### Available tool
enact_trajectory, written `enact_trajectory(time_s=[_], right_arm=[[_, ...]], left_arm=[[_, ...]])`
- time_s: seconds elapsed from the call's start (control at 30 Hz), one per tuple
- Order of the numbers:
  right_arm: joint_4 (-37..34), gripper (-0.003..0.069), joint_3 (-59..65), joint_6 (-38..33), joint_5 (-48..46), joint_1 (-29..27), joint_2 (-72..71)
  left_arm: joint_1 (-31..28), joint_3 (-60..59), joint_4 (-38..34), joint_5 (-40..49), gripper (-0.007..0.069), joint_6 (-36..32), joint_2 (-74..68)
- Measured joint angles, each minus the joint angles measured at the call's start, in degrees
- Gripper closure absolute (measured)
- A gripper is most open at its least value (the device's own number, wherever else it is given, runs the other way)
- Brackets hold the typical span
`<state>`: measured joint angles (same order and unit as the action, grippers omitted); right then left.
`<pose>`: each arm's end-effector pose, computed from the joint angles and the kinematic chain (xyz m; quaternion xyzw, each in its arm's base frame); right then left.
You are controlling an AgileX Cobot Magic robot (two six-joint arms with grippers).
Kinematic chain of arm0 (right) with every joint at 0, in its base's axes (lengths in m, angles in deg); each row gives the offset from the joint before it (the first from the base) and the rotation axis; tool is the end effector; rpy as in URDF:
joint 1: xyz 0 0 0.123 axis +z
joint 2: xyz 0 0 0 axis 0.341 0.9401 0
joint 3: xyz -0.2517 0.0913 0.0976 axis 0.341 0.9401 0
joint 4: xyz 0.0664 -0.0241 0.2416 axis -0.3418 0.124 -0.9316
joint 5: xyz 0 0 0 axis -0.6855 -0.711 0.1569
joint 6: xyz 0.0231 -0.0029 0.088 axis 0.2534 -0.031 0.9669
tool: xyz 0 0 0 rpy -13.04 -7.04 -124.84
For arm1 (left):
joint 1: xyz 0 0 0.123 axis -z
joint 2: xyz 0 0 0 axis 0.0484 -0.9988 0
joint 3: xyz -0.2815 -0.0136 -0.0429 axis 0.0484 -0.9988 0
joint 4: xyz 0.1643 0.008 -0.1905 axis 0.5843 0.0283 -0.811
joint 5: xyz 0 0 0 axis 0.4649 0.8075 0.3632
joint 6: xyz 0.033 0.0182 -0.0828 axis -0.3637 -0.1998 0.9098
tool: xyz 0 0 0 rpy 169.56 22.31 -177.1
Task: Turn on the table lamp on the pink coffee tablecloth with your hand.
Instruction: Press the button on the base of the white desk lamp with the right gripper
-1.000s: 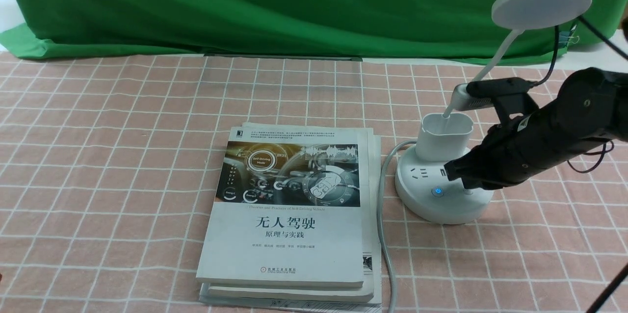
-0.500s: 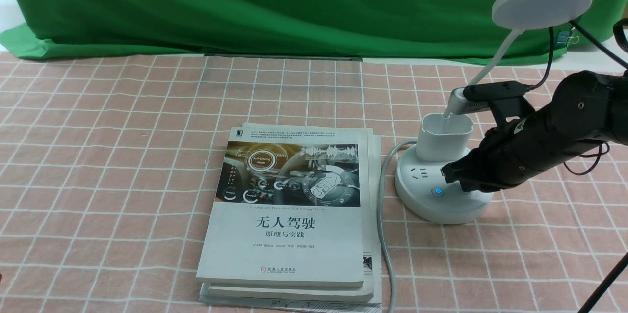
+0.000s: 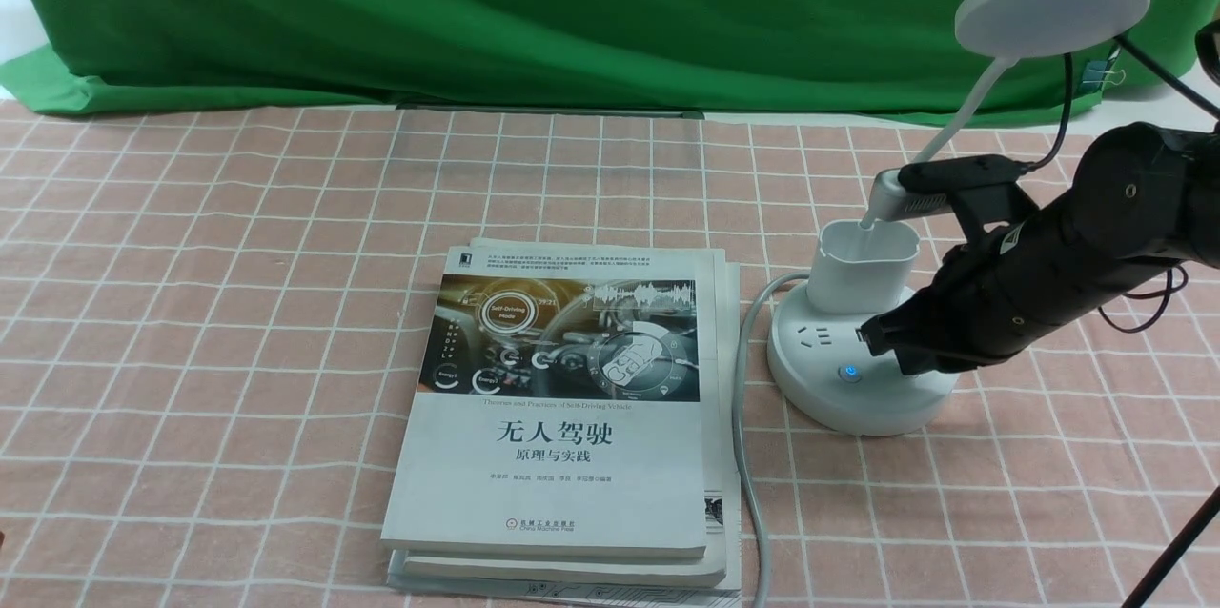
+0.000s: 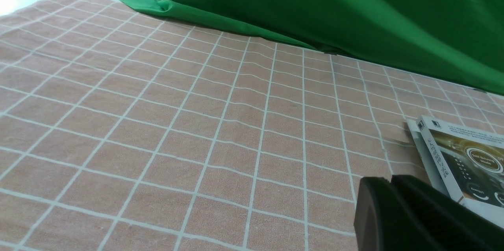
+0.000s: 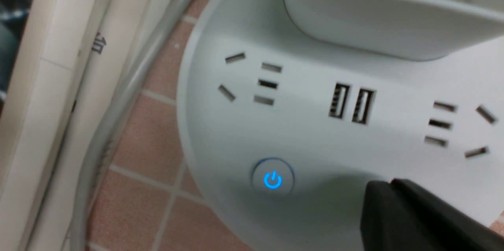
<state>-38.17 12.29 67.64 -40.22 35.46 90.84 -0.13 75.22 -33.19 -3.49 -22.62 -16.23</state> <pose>0.3410 0.1058 0.1827 -0.1645 0.9633 0.0805 0.1962 0.0552 0.0048 0.1896 -0.0894 0.7535 -0.0299 0.6507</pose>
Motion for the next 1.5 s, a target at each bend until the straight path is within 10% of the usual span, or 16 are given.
enact_trajectory(time_s=[1.5], right_arm=[[0.06,0.0613,3.49,1.18,-2.63,-0.18,-10.81]], left_arm=[[0.00,0.00,0.00,0.00,0.0606,0.00,0.00]])
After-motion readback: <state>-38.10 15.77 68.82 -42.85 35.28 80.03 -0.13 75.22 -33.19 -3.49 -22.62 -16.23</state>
